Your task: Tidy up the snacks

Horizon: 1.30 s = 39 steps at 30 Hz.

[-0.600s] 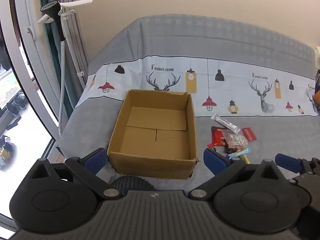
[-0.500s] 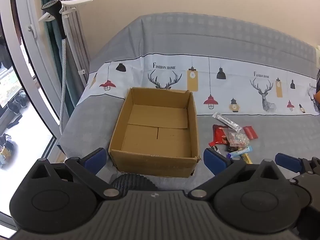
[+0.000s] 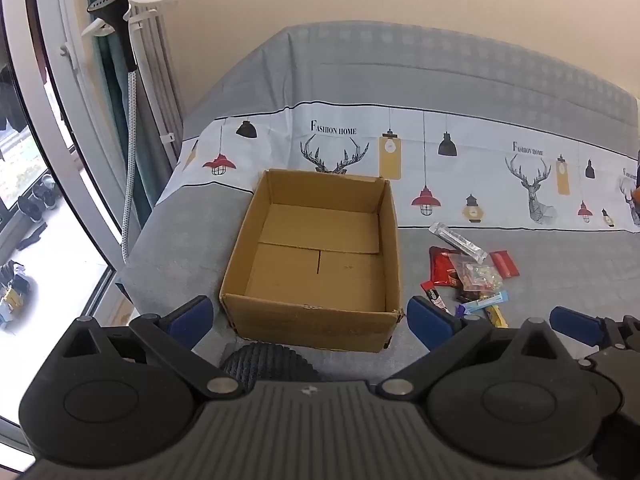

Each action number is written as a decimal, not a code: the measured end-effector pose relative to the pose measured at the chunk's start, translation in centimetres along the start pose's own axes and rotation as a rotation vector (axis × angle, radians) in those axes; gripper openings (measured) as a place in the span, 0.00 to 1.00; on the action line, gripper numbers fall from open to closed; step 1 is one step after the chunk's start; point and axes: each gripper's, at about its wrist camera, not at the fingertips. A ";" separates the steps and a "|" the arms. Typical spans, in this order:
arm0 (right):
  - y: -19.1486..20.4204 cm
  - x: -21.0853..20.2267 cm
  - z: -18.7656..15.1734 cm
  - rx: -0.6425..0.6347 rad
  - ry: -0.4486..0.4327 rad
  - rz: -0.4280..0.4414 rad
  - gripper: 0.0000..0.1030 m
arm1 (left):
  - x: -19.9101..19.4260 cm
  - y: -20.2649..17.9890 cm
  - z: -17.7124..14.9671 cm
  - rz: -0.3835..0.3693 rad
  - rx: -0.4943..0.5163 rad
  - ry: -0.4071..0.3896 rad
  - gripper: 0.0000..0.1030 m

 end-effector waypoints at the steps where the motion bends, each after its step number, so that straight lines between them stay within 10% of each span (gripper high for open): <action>1: 0.0 0.0 0.0 0.000 0.000 0.000 1.00 | 0.0 0.0 0.0 -0.001 -0.002 0.000 1.00; 39: 0.0 0.8 -0.2 0.005 0.023 -0.002 1.00 | 0.4 -0.4 0.6 -0.002 -0.009 0.036 1.00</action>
Point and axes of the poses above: each gripper's, at about its wrist camera, not at the fingertips, and x roughly the way its jaws point, y to its left, z to its top, and after that the axes turned 10 degrees about z, right-handed
